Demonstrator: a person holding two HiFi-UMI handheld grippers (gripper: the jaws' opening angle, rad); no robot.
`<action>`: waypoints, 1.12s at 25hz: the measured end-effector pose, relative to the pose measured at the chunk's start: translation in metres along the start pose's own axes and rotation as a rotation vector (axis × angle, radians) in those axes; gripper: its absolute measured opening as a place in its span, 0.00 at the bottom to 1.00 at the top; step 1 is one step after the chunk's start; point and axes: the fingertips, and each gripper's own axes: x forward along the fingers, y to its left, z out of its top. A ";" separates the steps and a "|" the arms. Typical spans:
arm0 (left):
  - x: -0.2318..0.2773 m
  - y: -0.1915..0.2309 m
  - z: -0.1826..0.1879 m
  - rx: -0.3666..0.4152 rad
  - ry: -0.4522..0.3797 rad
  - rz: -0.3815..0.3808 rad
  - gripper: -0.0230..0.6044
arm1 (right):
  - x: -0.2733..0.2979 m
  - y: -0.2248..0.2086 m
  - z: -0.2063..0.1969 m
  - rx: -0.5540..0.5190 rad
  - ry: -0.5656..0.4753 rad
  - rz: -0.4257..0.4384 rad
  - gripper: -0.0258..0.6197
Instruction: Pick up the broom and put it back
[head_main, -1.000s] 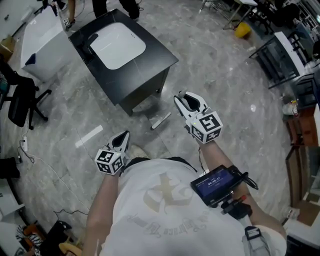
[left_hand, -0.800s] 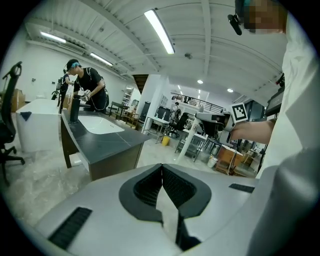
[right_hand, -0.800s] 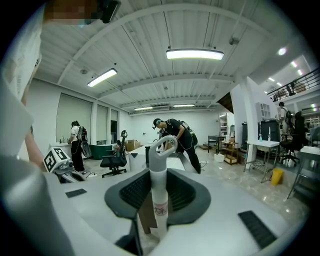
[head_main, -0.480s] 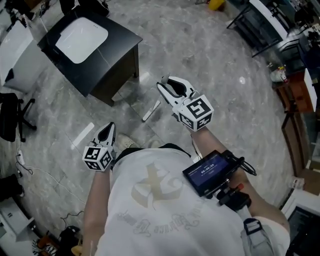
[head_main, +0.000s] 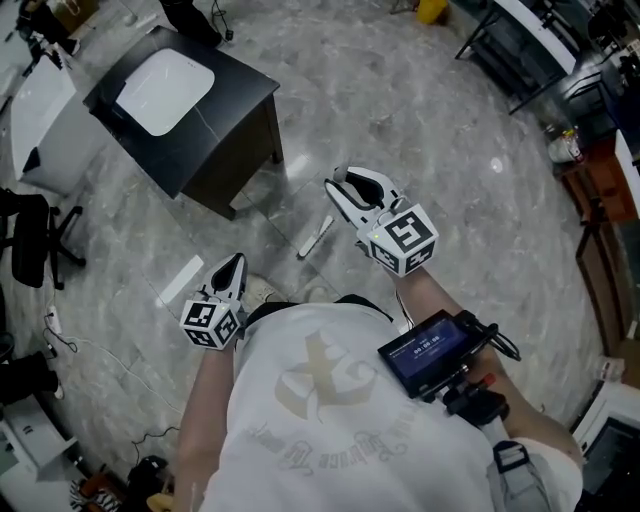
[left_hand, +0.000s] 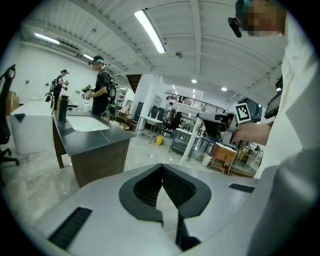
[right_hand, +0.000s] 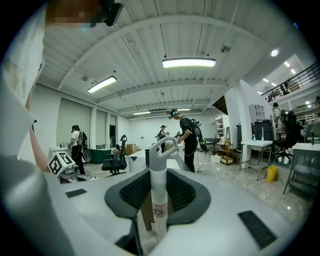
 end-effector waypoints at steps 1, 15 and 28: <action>-0.001 -0.003 -0.001 -0.002 0.000 0.003 0.06 | -0.004 0.000 0.000 0.001 -0.002 0.000 0.21; -0.018 -0.022 -0.004 0.016 0.016 0.021 0.06 | -0.014 -0.004 -0.001 -0.001 -0.008 -0.005 0.21; 0.013 0.025 0.016 -0.005 0.018 -0.019 0.06 | 0.030 -0.027 -0.003 0.011 0.025 -0.050 0.21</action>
